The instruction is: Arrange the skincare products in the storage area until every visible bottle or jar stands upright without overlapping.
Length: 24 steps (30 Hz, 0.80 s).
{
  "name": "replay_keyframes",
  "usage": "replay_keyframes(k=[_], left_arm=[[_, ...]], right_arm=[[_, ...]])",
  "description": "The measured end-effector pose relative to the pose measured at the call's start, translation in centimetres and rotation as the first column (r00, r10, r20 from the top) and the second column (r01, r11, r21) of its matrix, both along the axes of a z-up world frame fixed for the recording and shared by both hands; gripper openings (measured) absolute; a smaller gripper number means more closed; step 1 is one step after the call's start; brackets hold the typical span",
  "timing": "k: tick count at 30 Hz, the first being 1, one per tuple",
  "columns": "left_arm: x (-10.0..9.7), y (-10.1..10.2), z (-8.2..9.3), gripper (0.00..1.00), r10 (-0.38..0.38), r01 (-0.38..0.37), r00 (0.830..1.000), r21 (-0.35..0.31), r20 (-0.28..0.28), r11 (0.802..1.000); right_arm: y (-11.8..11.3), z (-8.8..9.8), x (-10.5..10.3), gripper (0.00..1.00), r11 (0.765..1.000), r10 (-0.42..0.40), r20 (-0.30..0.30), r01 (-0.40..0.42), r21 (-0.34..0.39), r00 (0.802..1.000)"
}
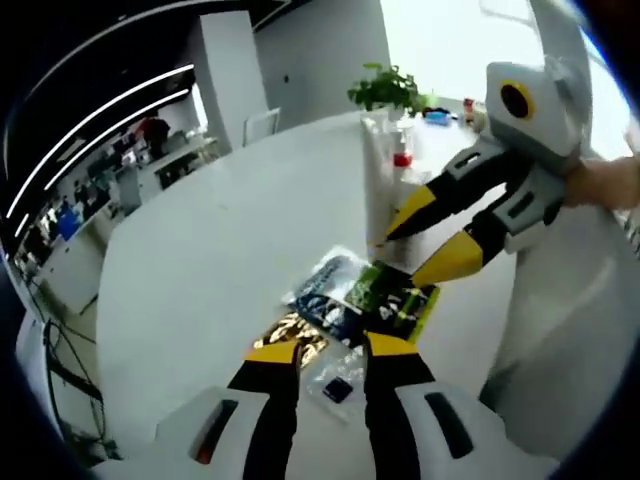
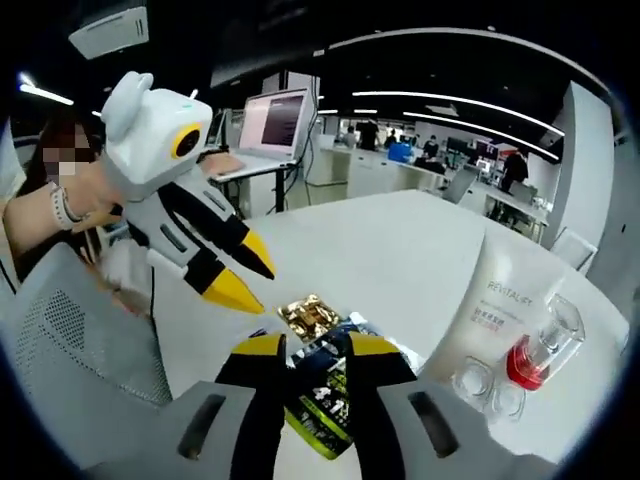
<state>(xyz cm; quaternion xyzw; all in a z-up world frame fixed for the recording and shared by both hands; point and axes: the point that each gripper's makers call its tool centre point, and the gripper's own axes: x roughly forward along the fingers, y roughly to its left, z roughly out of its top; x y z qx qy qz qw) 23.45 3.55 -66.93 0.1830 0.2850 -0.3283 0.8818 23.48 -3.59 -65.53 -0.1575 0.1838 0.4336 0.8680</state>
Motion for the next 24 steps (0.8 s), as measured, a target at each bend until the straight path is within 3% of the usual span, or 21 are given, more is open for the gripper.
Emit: replay_keyframes(k=[10, 17, 24], left_arm=[[-1.7, -0.4, 1.2, 0.36, 0.002, -0.001, 1.000, -0.037, 0.026, 0.999], [-2.7, -0.5, 1.4, 0.45, 0.027, -0.025, 0.999, -0.043, 0.033, 0.999], [-3.4, -0.1, 1.9, 0.54, 0.059, -0.056, 0.997, -0.058, 0.045, 0.997]], right_arm=[[-2.7, 2.0, -2.0, 0.36, 0.999, -0.049, 0.039, 0.049, 0.005, 0.998], [-4.8, 2.3, -2.4, 0.46, 0.995, -0.098, 0.033, 0.098, 0.008, 0.995], [-8.1, 2.1, -2.0, 0.65, 0.979, -0.205, 0.033, 0.205, 0.004, 0.978]])
